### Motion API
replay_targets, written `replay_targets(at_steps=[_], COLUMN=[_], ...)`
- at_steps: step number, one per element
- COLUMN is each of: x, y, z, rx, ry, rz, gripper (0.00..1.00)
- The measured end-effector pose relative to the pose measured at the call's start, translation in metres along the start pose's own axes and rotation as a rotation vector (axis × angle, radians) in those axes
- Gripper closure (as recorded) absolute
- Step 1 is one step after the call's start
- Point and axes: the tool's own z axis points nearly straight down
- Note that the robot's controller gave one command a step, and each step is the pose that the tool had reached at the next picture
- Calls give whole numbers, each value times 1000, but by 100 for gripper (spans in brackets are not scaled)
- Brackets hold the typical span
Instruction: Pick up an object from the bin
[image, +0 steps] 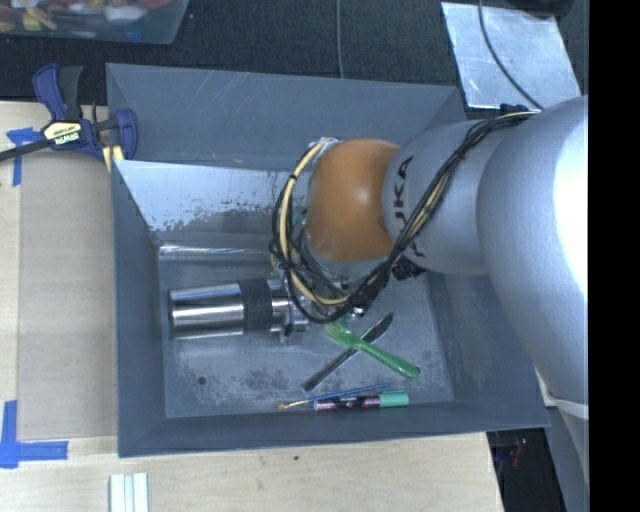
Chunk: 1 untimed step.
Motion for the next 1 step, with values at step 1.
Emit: replay_targets(at_steps=[1], x=[7], y=[2], z=[-122], rx=[2], ry=[2], rz=[-24], gripper=[100])
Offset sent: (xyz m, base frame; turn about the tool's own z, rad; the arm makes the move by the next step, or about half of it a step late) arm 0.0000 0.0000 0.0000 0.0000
